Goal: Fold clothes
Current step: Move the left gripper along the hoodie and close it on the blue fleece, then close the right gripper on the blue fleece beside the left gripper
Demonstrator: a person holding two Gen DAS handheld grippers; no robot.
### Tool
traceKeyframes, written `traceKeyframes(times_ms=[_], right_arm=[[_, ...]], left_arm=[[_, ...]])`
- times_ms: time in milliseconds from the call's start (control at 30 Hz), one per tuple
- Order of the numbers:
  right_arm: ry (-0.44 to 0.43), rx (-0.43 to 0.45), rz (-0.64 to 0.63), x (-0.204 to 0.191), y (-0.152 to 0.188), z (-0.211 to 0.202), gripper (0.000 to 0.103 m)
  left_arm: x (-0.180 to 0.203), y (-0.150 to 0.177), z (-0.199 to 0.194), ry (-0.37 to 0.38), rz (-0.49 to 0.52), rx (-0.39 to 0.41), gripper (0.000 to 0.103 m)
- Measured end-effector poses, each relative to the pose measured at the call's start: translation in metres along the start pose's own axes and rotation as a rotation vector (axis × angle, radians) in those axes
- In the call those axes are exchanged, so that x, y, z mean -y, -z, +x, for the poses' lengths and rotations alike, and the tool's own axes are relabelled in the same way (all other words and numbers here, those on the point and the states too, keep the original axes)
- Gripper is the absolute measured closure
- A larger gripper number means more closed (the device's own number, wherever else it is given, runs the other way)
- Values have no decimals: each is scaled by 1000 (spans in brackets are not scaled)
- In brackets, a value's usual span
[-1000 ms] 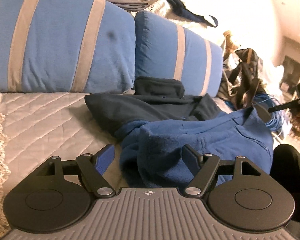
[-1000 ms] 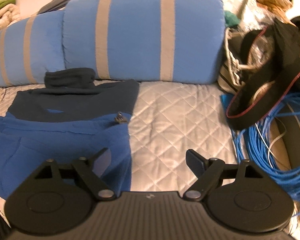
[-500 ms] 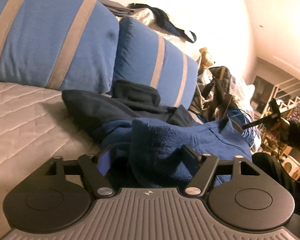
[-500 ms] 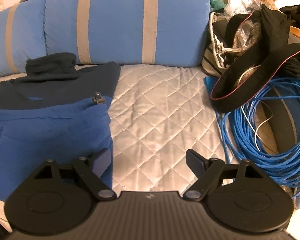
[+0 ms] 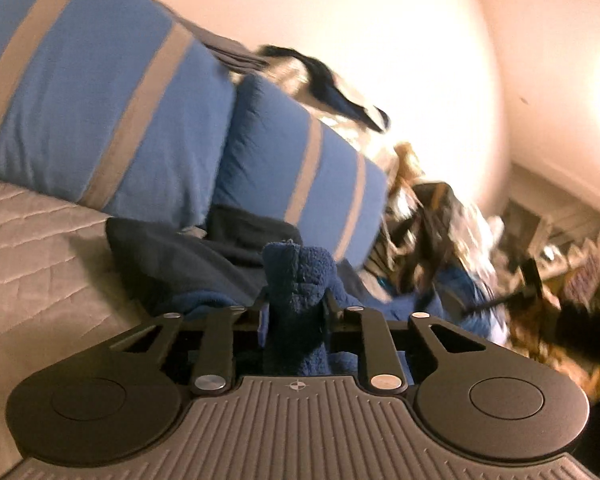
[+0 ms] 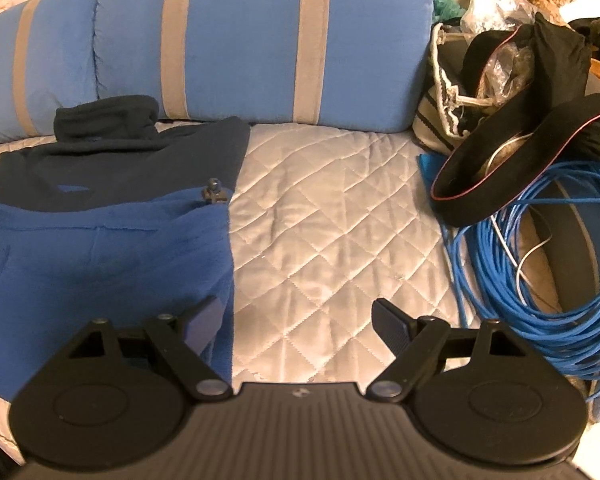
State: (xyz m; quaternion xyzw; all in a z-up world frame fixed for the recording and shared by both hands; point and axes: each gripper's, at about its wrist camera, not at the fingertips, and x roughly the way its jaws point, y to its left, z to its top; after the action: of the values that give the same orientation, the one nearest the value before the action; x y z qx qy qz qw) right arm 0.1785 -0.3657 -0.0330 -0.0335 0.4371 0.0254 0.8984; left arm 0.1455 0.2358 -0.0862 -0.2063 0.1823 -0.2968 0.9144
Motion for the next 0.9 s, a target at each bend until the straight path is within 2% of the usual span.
traceKeyframes(times_ms=[133,333,400,500,700,900], right_arm=[[-30,7,5,-2,4,5,14],[-99,50,28,6,8,12,14],[-147,83,32,10,10,14,14],[-263,148,27,18,10,18,14],[-404,235,27,33,3,44,16],[-609,289,100,55,-2,83,24]], left_arm=[[3,-3,11,-148,-102,-21,84],[3,-6,18,-287,-216,-9,84],[2,-7,20,-340,-250,-19,84],[2,-7,24,-413,-286,-44,84],[11,-12,33,-520,-271,-98,84],[12,-12,43,-607,-263,-149,84]])
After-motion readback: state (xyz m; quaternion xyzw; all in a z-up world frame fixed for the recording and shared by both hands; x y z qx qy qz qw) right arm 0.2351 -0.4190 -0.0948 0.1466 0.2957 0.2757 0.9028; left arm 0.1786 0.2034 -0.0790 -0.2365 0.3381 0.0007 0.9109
